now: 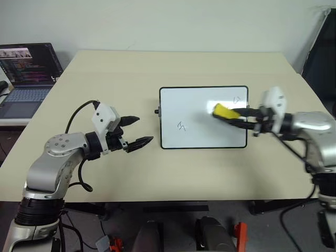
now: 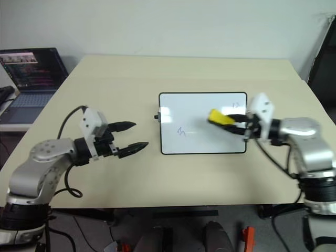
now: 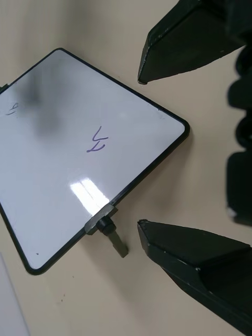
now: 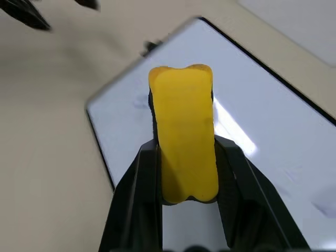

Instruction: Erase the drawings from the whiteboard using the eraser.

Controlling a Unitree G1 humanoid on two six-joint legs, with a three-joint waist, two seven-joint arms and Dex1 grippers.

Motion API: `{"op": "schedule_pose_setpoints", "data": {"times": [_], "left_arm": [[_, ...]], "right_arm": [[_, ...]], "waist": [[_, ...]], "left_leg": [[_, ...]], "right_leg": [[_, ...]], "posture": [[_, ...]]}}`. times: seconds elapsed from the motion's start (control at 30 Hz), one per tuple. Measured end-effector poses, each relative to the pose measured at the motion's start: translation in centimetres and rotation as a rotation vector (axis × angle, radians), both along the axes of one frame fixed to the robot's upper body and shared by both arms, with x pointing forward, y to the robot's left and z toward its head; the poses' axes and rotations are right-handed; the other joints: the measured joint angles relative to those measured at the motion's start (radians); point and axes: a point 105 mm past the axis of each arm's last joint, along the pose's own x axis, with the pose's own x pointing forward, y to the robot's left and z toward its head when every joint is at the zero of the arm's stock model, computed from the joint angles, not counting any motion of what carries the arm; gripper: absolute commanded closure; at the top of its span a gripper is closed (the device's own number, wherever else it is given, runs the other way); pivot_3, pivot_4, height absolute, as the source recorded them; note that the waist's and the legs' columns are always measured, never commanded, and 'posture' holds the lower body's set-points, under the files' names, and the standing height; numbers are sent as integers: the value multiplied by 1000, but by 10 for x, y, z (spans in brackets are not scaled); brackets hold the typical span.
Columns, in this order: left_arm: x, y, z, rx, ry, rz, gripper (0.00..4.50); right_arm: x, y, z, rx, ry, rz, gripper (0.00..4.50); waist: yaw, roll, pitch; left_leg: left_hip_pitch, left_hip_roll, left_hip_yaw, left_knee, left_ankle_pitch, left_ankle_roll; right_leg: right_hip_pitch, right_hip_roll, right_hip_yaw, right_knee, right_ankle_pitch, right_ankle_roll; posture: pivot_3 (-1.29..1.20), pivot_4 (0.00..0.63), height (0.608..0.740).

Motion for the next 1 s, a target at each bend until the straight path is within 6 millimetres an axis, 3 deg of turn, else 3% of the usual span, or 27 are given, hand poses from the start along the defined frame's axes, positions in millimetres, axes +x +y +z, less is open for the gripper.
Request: {"op": "schedule_pose_setpoints", "data": {"times": [0.17, 0.27, 0.37, 0.53, 0.63, 0.87, 1.0], "left_arm": [[0, -2, -2, -2, 6, -7, 0], [-1, -2, -5, 10, 5, -17, 0], [-2, -2, -7, 16, 11, -16, 0], [-4, -1, -11, 16, 22, -16, 0], [-4, -1, -12, 16, 25, -16, 0], [-6, 0, -14, 15, 32, -12, 0], [-6, 0, -14, 15, 33, -12, 0]], "right_arm": [[34, 44, -9, -64, -109, -59, 3522], [43, 62, -27, -110, -116, -58, 3523], [54, 63, -41, -153, -114, -85, 3523], [67, 66, -36, -189, -184, -95, 3523], [65, 67, -44, -223, -189, -65, 3523], [23, 72, -107, -335, -20, 155, 3523], [26, 70, -109, -342, -15, 137, 3523]], "waist": [[2, 0, 0], [6, 0, 0], [12, 0, 0], [10, 0, 0], [9, -1, -2], [9, -1, -3], [9, -1, -3]], "left_leg": [[0, 0, 0, 2, 0, 0], [0, 0, 0, 2, 0, 0], [-1, -1, 0, 2, 0, 0], [2, 0, -1, 3, 0, 0], [3, 0, -1, 4, 0, 0], [13, 0, -4, 9, 0, 0], [17, 0, -4, 11, 2, 3]], "right_leg": [[0, 0, 0, 2, 0, 0], [0, -1, -1, 2, 0, 0], [0, -1, -1, 1, 0, 0], [1, 0, -1, 4, 0, -1], [3, 0, -1, 4, 0, -1], [17, 0, -3, 2, -1, -1], [20, 0, -3, 3, -4, -2]], "posture": [[0, 150, 740], [0, 150, 740], [0, 150, 740], [0, 150, 740], [0, 150, 740], [0, 150, 740], [0, 150, 740]]}}
